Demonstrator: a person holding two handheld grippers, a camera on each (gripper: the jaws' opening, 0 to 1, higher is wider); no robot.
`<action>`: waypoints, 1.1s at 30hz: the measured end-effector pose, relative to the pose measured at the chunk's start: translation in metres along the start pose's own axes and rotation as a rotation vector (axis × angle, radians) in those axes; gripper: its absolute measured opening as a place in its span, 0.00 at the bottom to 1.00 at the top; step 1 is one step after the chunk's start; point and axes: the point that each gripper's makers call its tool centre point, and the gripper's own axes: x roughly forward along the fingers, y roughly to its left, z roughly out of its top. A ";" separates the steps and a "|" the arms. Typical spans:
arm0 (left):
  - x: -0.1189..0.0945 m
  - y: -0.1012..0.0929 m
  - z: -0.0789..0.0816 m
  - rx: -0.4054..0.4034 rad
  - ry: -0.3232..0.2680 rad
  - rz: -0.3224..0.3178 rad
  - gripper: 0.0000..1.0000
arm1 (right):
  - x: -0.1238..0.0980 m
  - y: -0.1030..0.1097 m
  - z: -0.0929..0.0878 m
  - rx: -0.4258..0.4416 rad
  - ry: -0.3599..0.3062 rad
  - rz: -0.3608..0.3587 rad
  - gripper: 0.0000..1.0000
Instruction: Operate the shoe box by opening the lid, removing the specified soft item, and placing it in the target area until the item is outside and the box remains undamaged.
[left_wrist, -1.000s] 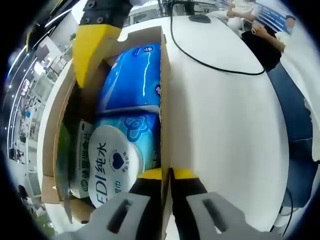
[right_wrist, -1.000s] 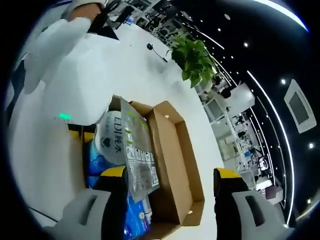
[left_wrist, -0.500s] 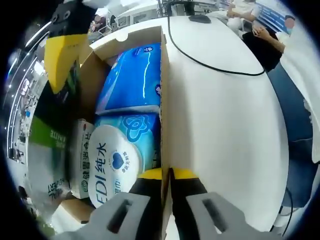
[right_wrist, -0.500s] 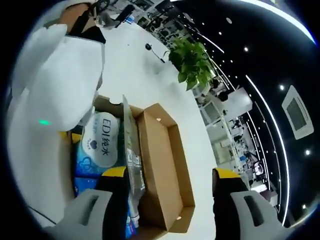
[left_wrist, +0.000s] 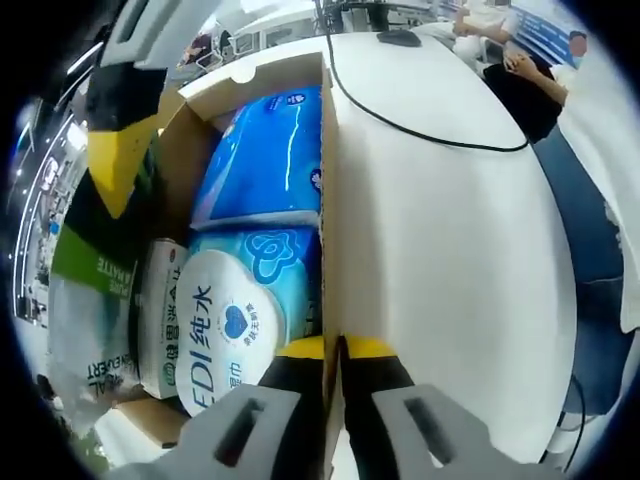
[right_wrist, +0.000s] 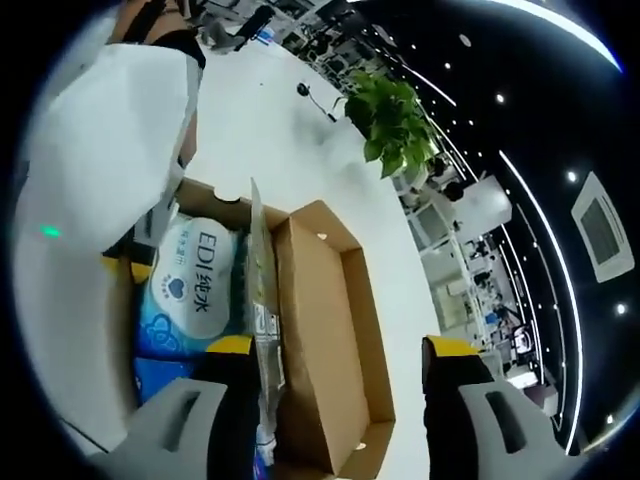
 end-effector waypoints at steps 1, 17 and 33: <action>0.000 0.000 0.000 0.000 0.000 -0.001 0.03 | 0.002 0.000 0.000 0.000 0.000 0.002 0.65; -0.001 0.001 0.001 -0.001 -0.003 -0.010 0.02 | 0.023 0.010 -0.003 0.004 -0.009 0.063 0.53; -0.001 0.000 0.003 -0.001 -0.002 -0.012 0.02 | 0.027 0.016 -0.004 0.016 -0.017 0.091 0.50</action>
